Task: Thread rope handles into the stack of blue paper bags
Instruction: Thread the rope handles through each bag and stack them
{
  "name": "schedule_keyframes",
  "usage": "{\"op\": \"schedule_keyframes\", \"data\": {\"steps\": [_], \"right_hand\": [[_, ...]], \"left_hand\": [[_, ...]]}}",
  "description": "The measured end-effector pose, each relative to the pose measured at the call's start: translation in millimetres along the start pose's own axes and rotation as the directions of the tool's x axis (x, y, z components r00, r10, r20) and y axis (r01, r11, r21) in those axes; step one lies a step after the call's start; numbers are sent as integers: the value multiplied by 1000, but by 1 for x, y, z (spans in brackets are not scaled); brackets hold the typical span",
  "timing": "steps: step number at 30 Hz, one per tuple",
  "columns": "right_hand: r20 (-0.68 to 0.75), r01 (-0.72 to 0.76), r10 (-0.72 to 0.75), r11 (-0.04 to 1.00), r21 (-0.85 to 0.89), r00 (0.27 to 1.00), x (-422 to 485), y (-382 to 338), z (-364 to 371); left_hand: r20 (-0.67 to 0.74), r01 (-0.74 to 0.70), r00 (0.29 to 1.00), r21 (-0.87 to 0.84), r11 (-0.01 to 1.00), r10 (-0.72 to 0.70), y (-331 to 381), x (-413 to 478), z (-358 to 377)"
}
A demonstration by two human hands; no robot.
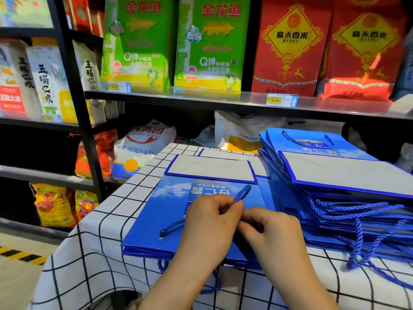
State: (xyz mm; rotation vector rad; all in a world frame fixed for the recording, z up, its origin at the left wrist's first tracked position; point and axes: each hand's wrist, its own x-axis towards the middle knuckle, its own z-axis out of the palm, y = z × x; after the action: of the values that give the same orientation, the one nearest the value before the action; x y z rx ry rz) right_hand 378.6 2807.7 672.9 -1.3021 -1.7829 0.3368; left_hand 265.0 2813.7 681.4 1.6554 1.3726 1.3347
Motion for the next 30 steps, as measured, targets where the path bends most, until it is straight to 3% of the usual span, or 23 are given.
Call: {"op": "schedule_keyframes", "data": {"steps": [4,6,8,12,19,27,30], "right_hand": [[73,-51,48,997,50,996,2,6,-10],[96,-86,82,996,37,992,4,12,-19],[118,-109,106,994,22,987,6,15,-25],[194,-132,128,991,7,973,6,17,-30],[259,-81,80,997,-7,963,6,19,-35],[226,5,-5,1000,2,974,5,19,-29],[196,-3,-5,999,41,981,5,18,-27]], "left_hand": [[50,-66,997,231,971,56,1,-8,-13],[168,-214,974,461,861,152,1,-17,-24],[301,-320,938,569,757,170,0,-24,-33],[365,-345,923,642,685,123,-6,-28,-38],[367,-377,916,641,669,164,-9,-21,-44],[337,-458,888,693,556,312,-18,-21,-43],[296,-473,877,674,567,379,-20,-22,-44]]}}
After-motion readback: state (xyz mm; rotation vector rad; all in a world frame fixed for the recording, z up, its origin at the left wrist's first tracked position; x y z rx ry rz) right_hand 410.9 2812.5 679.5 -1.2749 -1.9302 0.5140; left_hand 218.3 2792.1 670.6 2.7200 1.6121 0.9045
